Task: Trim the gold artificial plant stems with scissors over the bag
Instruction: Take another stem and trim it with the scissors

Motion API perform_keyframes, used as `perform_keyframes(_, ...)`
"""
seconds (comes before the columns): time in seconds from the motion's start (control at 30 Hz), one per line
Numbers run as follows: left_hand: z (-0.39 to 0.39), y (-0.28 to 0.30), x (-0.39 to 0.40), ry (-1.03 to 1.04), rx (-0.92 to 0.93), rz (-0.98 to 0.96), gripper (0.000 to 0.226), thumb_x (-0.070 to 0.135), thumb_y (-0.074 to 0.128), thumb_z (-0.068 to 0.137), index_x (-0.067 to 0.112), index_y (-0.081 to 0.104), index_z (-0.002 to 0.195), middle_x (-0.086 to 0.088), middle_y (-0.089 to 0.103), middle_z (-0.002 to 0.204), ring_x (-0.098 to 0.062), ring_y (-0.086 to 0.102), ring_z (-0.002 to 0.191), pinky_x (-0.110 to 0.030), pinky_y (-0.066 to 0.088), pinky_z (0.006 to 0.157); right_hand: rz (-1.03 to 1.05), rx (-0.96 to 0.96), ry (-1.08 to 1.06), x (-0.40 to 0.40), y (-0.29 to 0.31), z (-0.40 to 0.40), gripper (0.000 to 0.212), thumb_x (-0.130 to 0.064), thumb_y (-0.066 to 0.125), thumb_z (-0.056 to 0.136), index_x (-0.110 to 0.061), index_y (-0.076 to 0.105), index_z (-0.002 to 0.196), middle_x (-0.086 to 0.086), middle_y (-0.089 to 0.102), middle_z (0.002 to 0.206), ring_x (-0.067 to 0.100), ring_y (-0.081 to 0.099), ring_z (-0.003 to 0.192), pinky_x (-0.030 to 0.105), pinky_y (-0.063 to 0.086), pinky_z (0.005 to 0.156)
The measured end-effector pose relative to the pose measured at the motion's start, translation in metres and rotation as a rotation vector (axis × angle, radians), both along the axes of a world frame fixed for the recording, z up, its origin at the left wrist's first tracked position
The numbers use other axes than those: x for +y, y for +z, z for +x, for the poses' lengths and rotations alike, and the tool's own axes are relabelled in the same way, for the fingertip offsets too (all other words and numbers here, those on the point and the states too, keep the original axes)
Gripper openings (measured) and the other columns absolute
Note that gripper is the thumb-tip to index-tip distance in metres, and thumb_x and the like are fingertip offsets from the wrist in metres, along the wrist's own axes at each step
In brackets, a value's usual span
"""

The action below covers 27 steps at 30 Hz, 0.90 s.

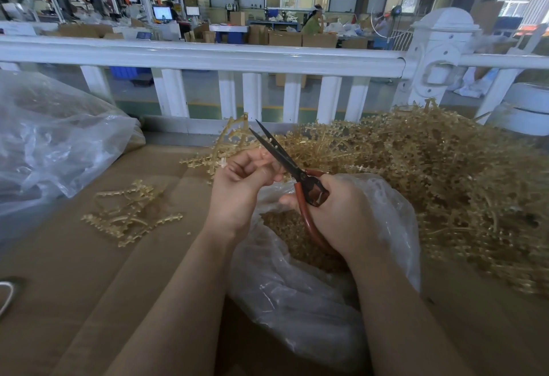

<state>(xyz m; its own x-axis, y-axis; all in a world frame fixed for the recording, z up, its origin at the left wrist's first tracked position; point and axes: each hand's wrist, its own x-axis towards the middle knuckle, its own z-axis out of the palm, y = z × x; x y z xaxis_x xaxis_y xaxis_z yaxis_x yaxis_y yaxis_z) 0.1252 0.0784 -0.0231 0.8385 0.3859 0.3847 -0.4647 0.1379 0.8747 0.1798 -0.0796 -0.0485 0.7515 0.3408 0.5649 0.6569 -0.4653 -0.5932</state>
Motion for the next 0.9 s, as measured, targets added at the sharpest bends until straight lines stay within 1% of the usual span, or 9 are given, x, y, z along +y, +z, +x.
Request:
perform_keyframes(0.07, -0.0001, -0.0003, 0.0010, -0.027, -0.009, -0.002, 0.024, -0.011, 0.059, 0.087, 0.010, 0.070, 0.082, -0.004, 0.068, 0.070, -0.014, 0.060, 0.066, -0.023, 0.051, 0.072, 0.004, -0.009, 0.006, -0.0003, 0.0001, -0.0005, 0.057, -0.084, 0.058, 0.064, -0.027, 0.059, 0.070, -0.011, 0.058, 0.059, 0.005, 0.057, 0.056, 0.025, 0.050, 0.055)
perform_keyframes(0.2, -0.0010, 0.0005, 0.0021, -0.056, -0.014, -0.028, 0.017, 0.001, 0.065, 0.081, 0.015, 0.073, 0.077, -0.003, 0.068, 0.070, -0.014, 0.061, 0.065, -0.024, 0.051, 0.071, 0.026, -0.009, 0.025, -0.0004, 0.0011, -0.0014, 0.043, -0.084, 0.057, 0.064, -0.043, 0.046, 0.067, -0.014, 0.054, 0.056, 0.003, 0.057, 0.058, 0.018, 0.047, 0.055)
perform_keyframes(0.33, -0.0016, 0.0017, 0.0022, -0.069, -0.015, -0.034, 0.018, 0.004, 0.065, 0.079, 0.018, 0.074, 0.073, -0.002, 0.068, 0.070, -0.013, 0.061, 0.064, -0.024, 0.052, 0.070, 0.016, -0.004, 0.017, 0.0004, 0.0007, 0.0000, 0.050, -0.083, 0.060, 0.065, -0.034, 0.049, 0.063, -0.011, 0.051, 0.053, 0.005, 0.053, 0.052, 0.020, 0.045, 0.051)
perform_keyframes(0.4, -0.0020, 0.0020, 0.0019, -0.067, -0.010, -0.043, 0.022, 0.001, 0.064, 0.080, 0.018, 0.075, 0.073, -0.002, 0.068, 0.070, -0.013, 0.061, 0.064, -0.023, 0.053, 0.070, 0.026, -0.016, 0.025, 0.0000, 0.0004, 0.0005, 0.049, -0.083, 0.059, 0.065, -0.036, 0.044, 0.060, -0.013, 0.047, 0.051, 0.004, 0.050, 0.050, 0.017, 0.042, 0.049)
perform_keyframes(0.53, -0.0017, 0.0023, 0.0005, -0.045, 0.043, -0.063, 0.025, -0.011, 0.058, 0.087, 0.009, 0.070, 0.080, -0.002, 0.069, 0.070, -0.011, 0.063, 0.063, -0.020, 0.053, 0.066, 0.023, 0.021, 0.017, 0.0011, -0.0002, 0.0001, 0.056, -0.084, 0.057, 0.063, -0.029, 0.055, 0.064, -0.011, 0.055, 0.056, 0.006, 0.058, 0.059, 0.023, 0.048, 0.057)
perform_keyframes(0.67, -0.0023, 0.0042, -0.0017, -0.070, 0.091, -0.134, 0.028, -0.013, 0.058, 0.086, 0.010, 0.071, 0.075, -0.006, 0.069, 0.070, -0.012, 0.064, 0.062, -0.020, 0.055, 0.064, 0.016, 0.049, 0.012, 0.0009, -0.0001, 0.0015, 0.044, -0.071, 0.071, 0.069, -0.035, 0.048, 0.061, -0.014, 0.048, 0.051, 0.000, 0.057, 0.061, 0.017, 0.045, 0.056)
perform_keyframes(0.73, -0.0020, 0.0038, -0.0022, -0.067, 0.118, -0.174, 0.021, -0.010, 0.061, 0.086, 0.009, 0.070, 0.080, -0.005, 0.069, 0.071, -0.012, 0.065, 0.063, -0.020, 0.054, 0.065, -0.004, 0.063, 0.007, 0.0005, 0.0001, 0.0024, 0.039, -0.068, 0.073, 0.072, -0.034, 0.055, 0.066, -0.013, 0.055, 0.055, 0.002, 0.059, 0.062, 0.019, 0.048, 0.058)
perform_keyframes(0.8, -0.0022, 0.0038, -0.0014, -0.067, 0.138, -0.239, 0.010, -0.001, 0.068, 0.080, 0.009, 0.069, 0.082, -0.004, 0.070, 0.071, -0.011, 0.066, 0.063, -0.018, 0.054, 0.064, -0.019, 0.093, -0.005, -0.0003, 0.0010, 0.0021, 0.043, -0.072, 0.070, 0.071, -0.029, 0.066, 0.076, -0.011, 0.062, 0.063, 0.003, 0.061, 0.062, 0.022, 0.050, 0.058)
perform_keyframes(0.9, -0.0010, 0.0025, 0.0024, -0.054, 0.164, -0.300, 0.014, 0.009, 0.074, 0.070, 0.010, 0.070, 0.082, -0.004, 0.072, 0.072, -0.010, 0.067, 0.063, -0.017, 0.054, 0.063, -0.002, 0.161, -0.029, 0.0001, 0.0033, -0.0001, 0.052, -0.076, 0.066, 0.070, -0.025, 0.070, 0.081, -0.011, 0.066, 0.068, 0.002, 0.063, 0.066, 0.026, 0.055, 0.063)
